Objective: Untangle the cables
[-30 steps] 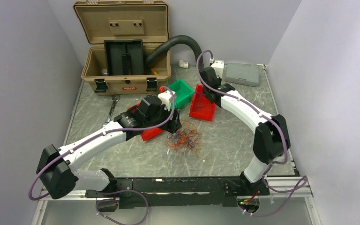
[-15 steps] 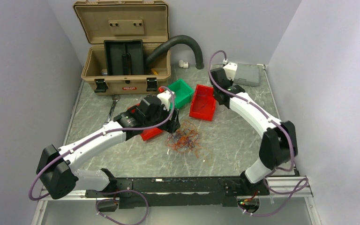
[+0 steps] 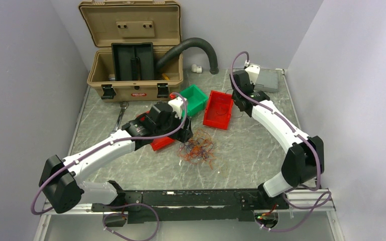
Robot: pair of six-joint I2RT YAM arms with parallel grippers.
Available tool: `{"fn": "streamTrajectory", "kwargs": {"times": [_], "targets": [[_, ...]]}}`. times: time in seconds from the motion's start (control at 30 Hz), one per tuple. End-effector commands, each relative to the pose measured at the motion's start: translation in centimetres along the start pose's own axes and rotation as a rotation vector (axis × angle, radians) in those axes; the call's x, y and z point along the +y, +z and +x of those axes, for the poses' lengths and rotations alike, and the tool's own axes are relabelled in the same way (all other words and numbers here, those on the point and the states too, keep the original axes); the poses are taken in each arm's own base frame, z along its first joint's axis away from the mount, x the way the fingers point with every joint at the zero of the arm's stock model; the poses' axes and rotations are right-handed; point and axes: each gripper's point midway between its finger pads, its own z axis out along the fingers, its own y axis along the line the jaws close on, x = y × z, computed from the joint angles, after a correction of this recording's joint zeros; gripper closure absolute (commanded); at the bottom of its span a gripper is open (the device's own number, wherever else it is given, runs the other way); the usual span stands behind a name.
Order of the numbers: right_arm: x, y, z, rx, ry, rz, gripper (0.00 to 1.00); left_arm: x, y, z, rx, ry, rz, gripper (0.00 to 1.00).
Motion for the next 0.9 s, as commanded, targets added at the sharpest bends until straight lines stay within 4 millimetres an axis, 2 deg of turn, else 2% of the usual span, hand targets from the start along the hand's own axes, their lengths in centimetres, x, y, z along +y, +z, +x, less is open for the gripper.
{"fn": "streamTrajectory", "kwargs": {"times": [0.0, 0.23, 0.37, 0.57, 0.87], "targets": [[2.0, 1.1, 0.8, 0.052, -0.018, -0.047, 1.0, -0.1, -0.3, -0.6, -0.02, 0.003, 0.003, 0.18], [3.8, 3.0, 2.9, 0.141, -0.055, -0.015, 1.0, 0.0, -0.2, -0.7, -0.015, 0.004, -0.004, 0.18], [5.1, 4.2, 3.1, 0.17, -0.069, -0.009, 1.0, 0.1, -0.1, -0.6, -0.009, 0.009, -0.006, 0.18], [7.9, 5.4, 4.1, 0.213, -0.024, -0.089, 1.0, 0.3, 0.3, -0.5, -0.001, 0.012, -0.016, 0.18], [9.4, 7.6, 6.1, 0.244, 0.011, -0.11, 1.0, 0.8, 0.4, -0.1, 0.005, 0.014, -0.032, 0.18]]}}
